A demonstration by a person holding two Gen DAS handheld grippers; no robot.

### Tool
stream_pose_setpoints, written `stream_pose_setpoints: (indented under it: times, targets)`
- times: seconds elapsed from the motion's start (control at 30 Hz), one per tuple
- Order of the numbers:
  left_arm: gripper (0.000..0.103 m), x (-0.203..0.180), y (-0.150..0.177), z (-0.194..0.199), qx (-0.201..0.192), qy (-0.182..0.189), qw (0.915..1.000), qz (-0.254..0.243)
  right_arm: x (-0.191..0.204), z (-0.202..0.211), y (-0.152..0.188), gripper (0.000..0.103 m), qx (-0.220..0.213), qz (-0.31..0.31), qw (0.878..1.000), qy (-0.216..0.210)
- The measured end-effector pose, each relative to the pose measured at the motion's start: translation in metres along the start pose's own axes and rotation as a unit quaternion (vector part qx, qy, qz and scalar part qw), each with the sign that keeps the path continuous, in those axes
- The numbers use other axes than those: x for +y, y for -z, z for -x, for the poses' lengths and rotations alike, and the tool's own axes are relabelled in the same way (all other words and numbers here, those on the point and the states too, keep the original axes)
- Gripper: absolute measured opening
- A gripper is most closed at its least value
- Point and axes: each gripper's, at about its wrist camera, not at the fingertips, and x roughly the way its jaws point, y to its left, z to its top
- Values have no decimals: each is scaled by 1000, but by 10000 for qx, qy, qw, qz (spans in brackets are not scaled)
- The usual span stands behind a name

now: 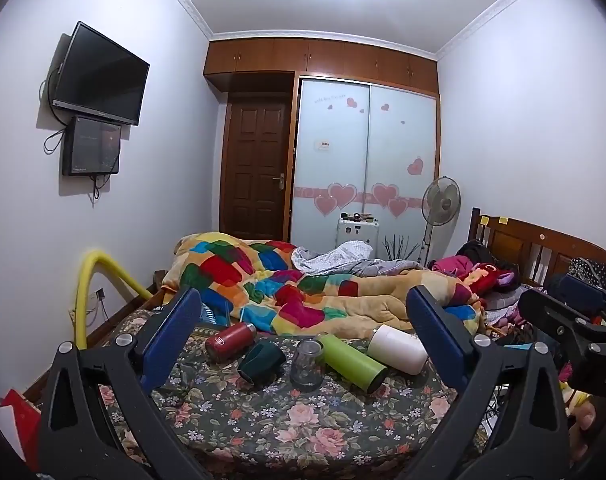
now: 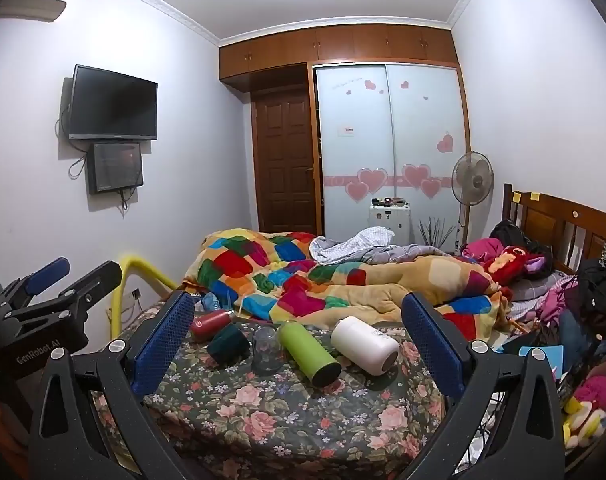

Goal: Flip cup upright

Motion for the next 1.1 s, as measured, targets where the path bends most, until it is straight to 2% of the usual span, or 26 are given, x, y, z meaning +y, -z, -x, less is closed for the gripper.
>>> stream_pose_setpoints:
  times: [1.1]
  targets:
    - [103, -1, 7, 2, -27, -51, 10000, 38, 1, 1, 0, 103, -27, 20, 10000, -3]
